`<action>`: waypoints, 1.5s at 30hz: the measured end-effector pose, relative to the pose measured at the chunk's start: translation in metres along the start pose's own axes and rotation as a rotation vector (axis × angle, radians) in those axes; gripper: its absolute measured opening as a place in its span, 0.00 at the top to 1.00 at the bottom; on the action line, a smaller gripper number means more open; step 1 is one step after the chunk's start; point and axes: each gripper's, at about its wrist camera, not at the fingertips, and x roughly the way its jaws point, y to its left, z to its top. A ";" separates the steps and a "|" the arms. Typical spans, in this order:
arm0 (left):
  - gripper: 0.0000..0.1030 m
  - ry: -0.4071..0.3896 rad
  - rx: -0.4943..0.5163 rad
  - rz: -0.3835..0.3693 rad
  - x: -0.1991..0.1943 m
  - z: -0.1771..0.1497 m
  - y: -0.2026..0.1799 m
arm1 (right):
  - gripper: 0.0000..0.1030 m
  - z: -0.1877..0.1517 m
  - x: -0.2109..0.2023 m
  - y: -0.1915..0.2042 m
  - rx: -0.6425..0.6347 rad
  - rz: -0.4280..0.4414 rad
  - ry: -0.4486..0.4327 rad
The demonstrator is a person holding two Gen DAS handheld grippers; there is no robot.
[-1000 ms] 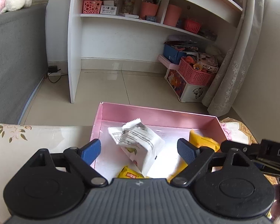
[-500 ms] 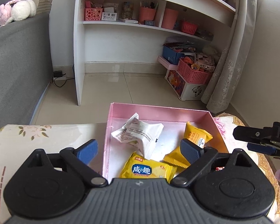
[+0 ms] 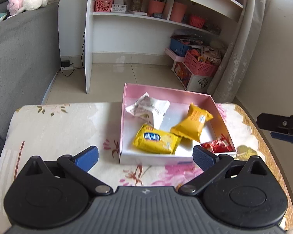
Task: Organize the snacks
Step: 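Move both tools back over the remaining snack pile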
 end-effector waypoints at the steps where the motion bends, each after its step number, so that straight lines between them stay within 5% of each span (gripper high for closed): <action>1: 0.00 0.005 -0.003 -0.001 -0.002 -0.003 0.001 | 0.04 -0.003 -0.003 0.003 -0.004 0.006 0.005; 28: 0.00 0.026 0.130 0.015 -0.049 -0.100 0.023 | 0.02 -0.112 -0.028 0.035 -0.273 0.026 0.033; 40: 0.00 0.043 0.229 -0.072 -0.049 -0.136 0.022 | 0.02 -0.152 -0.029 0.017 -0.423 0.072 0.041; 45: 0.00 0.004 0.383 -0.133 -0.046 -0.144 0.011 | 0.02 -0.166 -0.022 0.014 -0.468 0.036 0.085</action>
